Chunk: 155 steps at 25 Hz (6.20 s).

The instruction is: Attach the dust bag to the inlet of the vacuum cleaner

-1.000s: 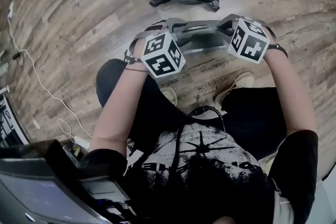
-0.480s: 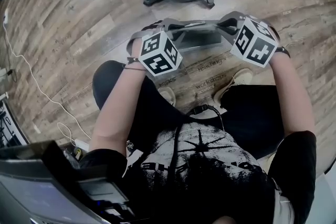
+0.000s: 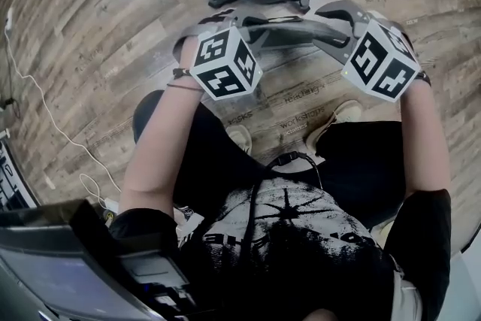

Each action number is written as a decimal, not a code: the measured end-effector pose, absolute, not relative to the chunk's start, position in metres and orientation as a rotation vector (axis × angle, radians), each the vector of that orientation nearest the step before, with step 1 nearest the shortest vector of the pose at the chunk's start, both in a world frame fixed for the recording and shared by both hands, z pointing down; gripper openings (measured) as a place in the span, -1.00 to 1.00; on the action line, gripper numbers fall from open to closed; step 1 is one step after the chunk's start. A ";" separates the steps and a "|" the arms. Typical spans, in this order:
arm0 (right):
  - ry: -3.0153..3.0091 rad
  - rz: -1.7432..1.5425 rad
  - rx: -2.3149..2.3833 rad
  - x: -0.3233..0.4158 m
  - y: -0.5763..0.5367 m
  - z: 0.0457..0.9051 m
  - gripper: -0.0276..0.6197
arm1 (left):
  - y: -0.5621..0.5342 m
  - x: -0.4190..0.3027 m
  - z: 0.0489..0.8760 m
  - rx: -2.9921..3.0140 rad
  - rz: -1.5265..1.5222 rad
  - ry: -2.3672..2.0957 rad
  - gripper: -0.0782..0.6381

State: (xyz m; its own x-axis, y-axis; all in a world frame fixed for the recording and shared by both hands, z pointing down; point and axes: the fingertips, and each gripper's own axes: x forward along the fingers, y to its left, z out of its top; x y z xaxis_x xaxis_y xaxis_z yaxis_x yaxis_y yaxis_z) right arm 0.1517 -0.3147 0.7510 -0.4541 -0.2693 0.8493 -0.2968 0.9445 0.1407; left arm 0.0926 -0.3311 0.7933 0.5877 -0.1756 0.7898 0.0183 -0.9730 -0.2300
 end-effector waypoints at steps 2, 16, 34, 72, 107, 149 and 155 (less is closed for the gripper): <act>-2.052 0.009 0.395 0.146 -0.314 0.751 -0.29 | -0.332 0.096 0.782 -2.585 -1.312 0.105 -0.70; -1.891 -0.190 0.386 0.139 -0.330 0.735 -0.82 | -0.332 0.098 0.740 -2.585 -1.219 0.067 -0.70; -1.904 -0.086 0.589 0.151 -0.356 0.745 -0.83 | -0.360 0.109 0.745 -2.599 -1.210 0.139 -0.69; -1.951 0.017 0.748 0.186 -0.389 0.765 -0.85 | -0.387 0.141 0.740 -2.552 -1.269 0.156 -0.67; -1.917 -0.042 0.670 0.182 -0.393 0.766 -0.86 | -0.393 0.135 0.727 -2.650 -1.145 0.291 -0.70; -2.032 -0.128 0.705 0.154 -0.406 0.730 -0.84 | -0.405 0.105 0.766 -2.862 -1.208 0.404 -0.70; -2.041 0.014 0.692 0.173 -0.403 0.743 -0.85 | -0.413 0.118 0.747 -2.786 -1.217 0.351 -0.69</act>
State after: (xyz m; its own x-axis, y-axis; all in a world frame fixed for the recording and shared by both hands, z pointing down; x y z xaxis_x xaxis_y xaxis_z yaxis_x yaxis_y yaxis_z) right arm 0.1732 -0.4035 0.7428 -0.3915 -0.4666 0.7931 -0.4775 0.8398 0.2583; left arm 0.1180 -0.4129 0.7473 0.6580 -0.2413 0.7133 -0.1763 -0.9703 -0.1655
